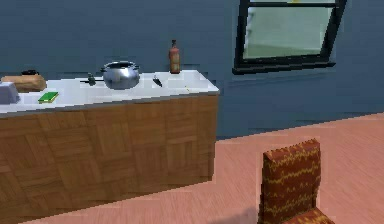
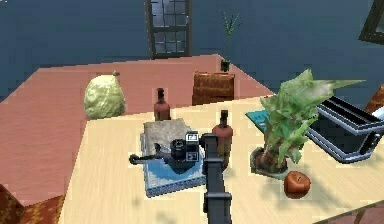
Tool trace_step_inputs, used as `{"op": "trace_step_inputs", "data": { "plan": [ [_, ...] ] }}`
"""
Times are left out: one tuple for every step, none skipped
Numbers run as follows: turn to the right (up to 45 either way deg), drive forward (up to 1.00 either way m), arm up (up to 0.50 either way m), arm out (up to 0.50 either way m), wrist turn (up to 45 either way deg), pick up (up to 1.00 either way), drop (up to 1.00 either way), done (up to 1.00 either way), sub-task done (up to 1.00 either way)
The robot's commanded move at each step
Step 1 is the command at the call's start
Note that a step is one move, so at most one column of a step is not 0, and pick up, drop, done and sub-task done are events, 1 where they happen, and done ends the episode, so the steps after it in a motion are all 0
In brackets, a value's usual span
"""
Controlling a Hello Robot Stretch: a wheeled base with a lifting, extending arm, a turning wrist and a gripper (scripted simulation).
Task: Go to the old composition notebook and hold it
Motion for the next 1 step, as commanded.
{"op": "trace_step_inputs", "data": {
  "plan": [
    [0.0, 0.00, 0.00, 0.00, 0.0, 0.00, 0.00, 1.00, 0.00]
  ]
}}
